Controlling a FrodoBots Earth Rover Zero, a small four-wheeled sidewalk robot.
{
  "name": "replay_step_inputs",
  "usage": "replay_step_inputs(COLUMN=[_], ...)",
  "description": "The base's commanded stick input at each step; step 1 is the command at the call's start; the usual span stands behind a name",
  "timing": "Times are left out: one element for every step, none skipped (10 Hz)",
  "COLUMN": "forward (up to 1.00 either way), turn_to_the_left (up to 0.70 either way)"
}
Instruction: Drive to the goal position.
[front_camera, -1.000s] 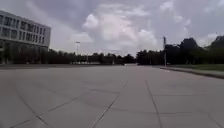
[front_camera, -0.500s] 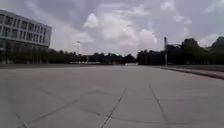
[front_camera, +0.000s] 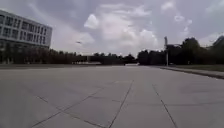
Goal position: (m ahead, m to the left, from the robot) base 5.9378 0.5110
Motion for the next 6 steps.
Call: replay_step_inputs(forward=[0.5, 0.5, 0.5, 0.5, 0.5, 0.5], turn_to_the_left=[-0.02, -0.02, -0.02, -0.02, -0.02, -0.02])
